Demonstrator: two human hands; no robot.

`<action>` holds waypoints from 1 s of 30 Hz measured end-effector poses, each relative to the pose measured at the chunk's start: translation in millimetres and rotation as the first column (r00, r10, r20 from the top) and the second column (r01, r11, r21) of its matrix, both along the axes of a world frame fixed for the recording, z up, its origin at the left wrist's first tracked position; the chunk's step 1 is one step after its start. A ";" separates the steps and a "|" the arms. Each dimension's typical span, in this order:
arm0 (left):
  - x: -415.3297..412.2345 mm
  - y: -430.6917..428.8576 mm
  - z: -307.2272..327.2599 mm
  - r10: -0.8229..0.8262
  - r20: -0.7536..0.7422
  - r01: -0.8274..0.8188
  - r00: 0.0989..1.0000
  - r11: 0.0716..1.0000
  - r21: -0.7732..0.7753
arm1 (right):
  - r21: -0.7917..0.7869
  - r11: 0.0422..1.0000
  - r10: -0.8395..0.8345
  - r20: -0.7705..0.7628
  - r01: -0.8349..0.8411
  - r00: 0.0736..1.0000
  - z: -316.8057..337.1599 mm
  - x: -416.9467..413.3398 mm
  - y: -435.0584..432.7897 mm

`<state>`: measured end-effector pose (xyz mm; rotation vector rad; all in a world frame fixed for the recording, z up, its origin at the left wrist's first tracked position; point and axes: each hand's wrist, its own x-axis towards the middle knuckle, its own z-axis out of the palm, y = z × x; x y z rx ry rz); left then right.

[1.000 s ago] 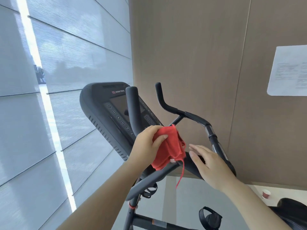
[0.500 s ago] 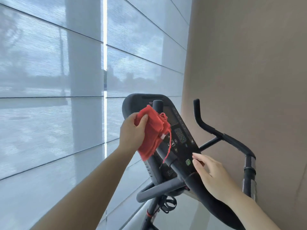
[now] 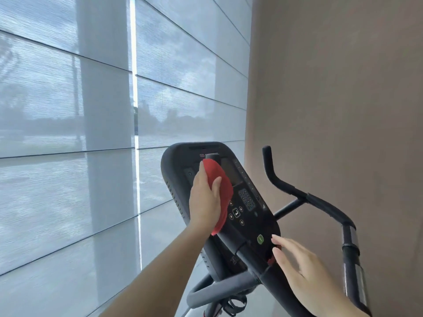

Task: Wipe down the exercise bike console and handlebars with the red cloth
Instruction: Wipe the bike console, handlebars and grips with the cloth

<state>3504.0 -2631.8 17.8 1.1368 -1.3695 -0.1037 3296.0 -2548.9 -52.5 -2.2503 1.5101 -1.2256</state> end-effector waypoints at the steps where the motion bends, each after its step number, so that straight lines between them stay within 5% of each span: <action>1: 1.8 -1.6 -5.6 -0.004 0.020 0.004 1.000 1.000 -0.002 | 0.004 1.000 -0.001 0.001 0.001 1.000 -1.5 0.4 0.6; 13: -1.0 -12.1 -12.7 0.023 0.007 -0.022 1.000 0.998 -0.059 | 0.071 0.997 -0.003 0.064 -0.001 0.998 -8.7 1.9 4.3; 23: -1.8 1.6 -25.4 -0.107 -0.074 0.109 0.992 0.994 0.016 | 0.078 0.997 0.002 0.082 -0.008 0.997 -9.4 2.0 6.9; 30: -25.8 21.7 -56.4 -0.011 -0.275 0.056 0.961 0.986 0.155 | 0.008 1.000 0.017 0.075 -0.018 0.997 -13.0 0.0 7.6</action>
